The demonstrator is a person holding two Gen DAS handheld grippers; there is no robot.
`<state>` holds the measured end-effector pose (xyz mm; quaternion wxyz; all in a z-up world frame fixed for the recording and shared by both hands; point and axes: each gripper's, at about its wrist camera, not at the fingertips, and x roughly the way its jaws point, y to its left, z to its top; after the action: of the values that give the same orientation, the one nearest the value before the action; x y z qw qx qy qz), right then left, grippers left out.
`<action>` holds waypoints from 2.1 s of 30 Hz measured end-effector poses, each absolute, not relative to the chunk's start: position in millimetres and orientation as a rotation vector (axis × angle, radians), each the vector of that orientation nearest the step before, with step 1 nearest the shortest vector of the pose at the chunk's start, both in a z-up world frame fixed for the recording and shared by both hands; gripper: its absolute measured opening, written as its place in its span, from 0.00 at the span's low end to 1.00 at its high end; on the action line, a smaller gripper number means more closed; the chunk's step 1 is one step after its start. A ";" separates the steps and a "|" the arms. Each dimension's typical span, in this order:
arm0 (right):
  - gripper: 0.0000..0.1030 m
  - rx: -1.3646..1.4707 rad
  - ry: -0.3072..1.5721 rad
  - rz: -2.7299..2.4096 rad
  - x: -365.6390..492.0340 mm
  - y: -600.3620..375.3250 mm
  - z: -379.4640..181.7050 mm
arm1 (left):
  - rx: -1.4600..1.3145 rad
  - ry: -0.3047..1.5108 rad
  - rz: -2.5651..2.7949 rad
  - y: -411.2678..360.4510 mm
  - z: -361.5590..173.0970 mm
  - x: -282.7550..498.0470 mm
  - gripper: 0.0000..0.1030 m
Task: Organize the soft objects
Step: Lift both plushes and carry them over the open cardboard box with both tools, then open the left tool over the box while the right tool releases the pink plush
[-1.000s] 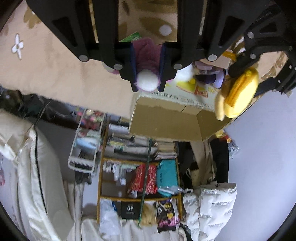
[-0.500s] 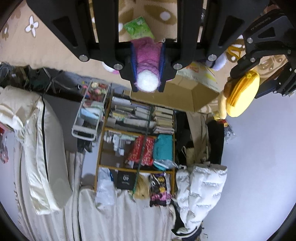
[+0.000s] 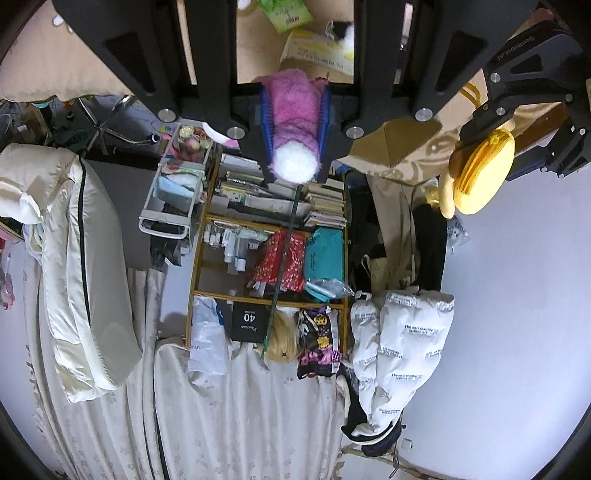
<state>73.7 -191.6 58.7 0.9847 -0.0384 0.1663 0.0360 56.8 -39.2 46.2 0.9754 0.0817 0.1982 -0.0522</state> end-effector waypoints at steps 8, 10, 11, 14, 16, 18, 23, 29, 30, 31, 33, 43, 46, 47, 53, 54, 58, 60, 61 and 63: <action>0.20 -0.064 0.318 0.080 97.8 -189.2 57.1 | 0.155 0.378 -0.117 -43.1 51.4 86.9 0.60; 0.20 -0.057 0.321 0.081 101.6 -190.1 53.9 | 0.138 0.390 -0.123 -41.6 46.2 91.3 0.60; 0.20 -0.051 0.327 0.082 104.6 -190.6 50.6 | 0.138 0.400 -0.126 -41.4 41.7 94.5 0.60; 0.20 -0.045 0.341 0.086 110.5 -192.9 41.5 | 0.143 0.426 -0.122 -40.5 30.6 105.5 0.60; 0.20 -0.040 0.350 0.088 117.4 -194.0 36.0 | 0.144 0.441 -0.124 -40.5 23.3 112.8 0.60; 0.20 -0.031 0.364 0.095 124.0 -195.2 28.6 | 0.151 0.449 -0.129 -41.4 17.9 119.6 0.60; 0.20 0.014 0.419 0.123 140.9 -199.5 7.4 | 0.161 0.476 -0.144 -44.8 2.3 133.8 0.61; 0.20 -0.015 0.459 0.119 154.3 -198.0 -17.4 | 0.173 0.527 -0.167 -49.9 -19.7 147.0 0.61; 0.20 -0.009 0.466 0.125 155.8 -198.8 -21.0 | 0.174 0.535 -0.175 -50.9 -22.7 148.9 0.61; 0.20 -0.003 0.475 0.133 158.5 -199.9 -25.2 | 0.173 0.540 -0.180 -51.3 -24.8 150.0 0.61; 0.20 -0.002 0.483 0.136 160.8 -201.0 -29.8 | 0.176 0.564 -0.184 -53.3 -31.9 154.6 0.61; 0.21 0.081 0.548 0.172 171.2 -213.9 -52.6 | 0.177 0.596 -0.165 -55.8 -44.2 161.7 0.77; 0.22 0.104 0.561 0.164 170.9 -218.2 -56.3 | 0.179 0.609 -0.160 -53.2 -44.6 161.9 0.79; 0.22 0.113 0.567 0.165 171.3 -219.9 -56.7 | 0.176 0.615 -0.156 -51.6 -45.0 161.9 0.81; 0.44 0.146 0.560 0.168 163.9 -224.0 -54.5 | 0.168 0.627 -0.139 -42.6 -41.9 156.8 0.84; 0.48 0.153 0.553 0.169 161.8 -224.1 -52.7 | 0.166 0.627 -0.135 -40.1 -40.4 154.7 0.84; 0.64 0.156 0.530 0.160 153.4 -222.7 -44.9 | 0.159 0.636 -0.120 -31.6 -37.2 146.2 0.87; 0.71 0.157 0.523 0.154 148.6 -222.4 -41.5 | 0.144 0.641 -0.116 -25.8 -34.2 141.7 0.94; 0.76 0.158 0.519 0.148 145.0 -222.2 -39.7 | 0.138 0.639 -0.114 -25.6 -33.0 139.0 0.94; 0.83 0.160 0.511 0.138 139.6 -222.1 -37.1 | 0.123 0.643 -0.111 -19.7 -27.9 132.1 0.94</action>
<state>139.6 -222.1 -37.1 0.9620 0.0790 0.2525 0.0682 132.1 -19.7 -27.9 0.9455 0.0601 0.3154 -0.0543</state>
